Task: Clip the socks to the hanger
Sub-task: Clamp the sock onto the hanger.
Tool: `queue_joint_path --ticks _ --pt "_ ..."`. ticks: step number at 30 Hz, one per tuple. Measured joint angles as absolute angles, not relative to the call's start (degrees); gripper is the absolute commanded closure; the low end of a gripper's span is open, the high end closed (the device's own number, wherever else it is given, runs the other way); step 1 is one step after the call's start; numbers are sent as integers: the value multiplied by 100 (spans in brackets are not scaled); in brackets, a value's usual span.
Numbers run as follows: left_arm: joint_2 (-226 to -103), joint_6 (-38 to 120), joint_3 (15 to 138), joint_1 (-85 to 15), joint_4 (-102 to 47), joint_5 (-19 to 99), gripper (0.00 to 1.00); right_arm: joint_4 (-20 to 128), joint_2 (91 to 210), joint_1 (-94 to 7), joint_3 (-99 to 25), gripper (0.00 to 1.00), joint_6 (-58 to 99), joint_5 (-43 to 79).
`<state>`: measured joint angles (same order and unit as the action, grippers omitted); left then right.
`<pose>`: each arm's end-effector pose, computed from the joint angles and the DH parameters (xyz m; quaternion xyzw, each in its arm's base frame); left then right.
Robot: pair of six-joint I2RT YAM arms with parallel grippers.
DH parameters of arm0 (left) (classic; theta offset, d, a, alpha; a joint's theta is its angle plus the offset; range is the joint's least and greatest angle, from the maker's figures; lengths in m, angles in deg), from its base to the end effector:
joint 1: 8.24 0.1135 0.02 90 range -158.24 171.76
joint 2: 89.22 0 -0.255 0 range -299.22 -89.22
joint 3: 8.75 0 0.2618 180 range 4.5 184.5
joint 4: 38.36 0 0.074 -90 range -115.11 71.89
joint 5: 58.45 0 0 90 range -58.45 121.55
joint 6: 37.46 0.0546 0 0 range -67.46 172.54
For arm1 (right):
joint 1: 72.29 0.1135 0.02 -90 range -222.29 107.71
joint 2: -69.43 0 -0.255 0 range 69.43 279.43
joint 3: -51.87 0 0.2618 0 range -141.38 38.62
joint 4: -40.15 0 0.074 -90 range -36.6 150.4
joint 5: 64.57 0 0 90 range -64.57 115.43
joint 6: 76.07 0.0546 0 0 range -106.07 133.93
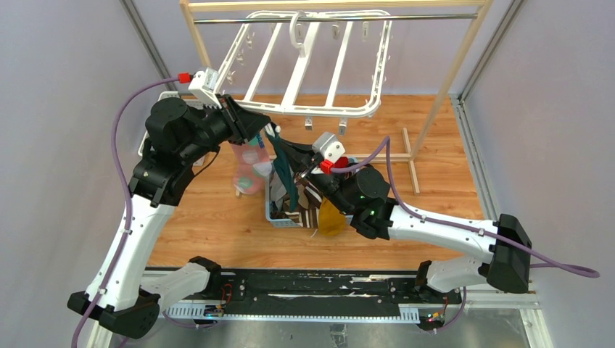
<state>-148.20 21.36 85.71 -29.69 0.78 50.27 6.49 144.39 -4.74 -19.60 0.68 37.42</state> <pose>0.2051 -0.0994 0.4760 0.0498 0.7265 -0.4056 0.5525 0.1347 0.2963 0.4079 -0.2525 0.4364 0.3470 0.7908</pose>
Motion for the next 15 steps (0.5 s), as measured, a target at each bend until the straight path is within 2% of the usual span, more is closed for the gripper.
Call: queue_joint_path --ticks 2,4,8,11,15 --pt "-14820 2169 8571 -2969 85 4995 52 649 14450 -474 -1960 100 74 3742" --pt "-14820 2173 8568 -2969 126 4951 45 647 14479 -474 -1960 100 87 3742" --pt "-14818 2206 8568 -2969 205 4898 43 655 14559 -474 -1960 93 136 3740" --pt "-14818 2215 8571 -2969 244 4883 43 675 14614 -474 -1962 71 223 3733" --pt "-14807 2219 8568 -2969 297 4881 44 741 14636 -474 -1962 57 304 3707"
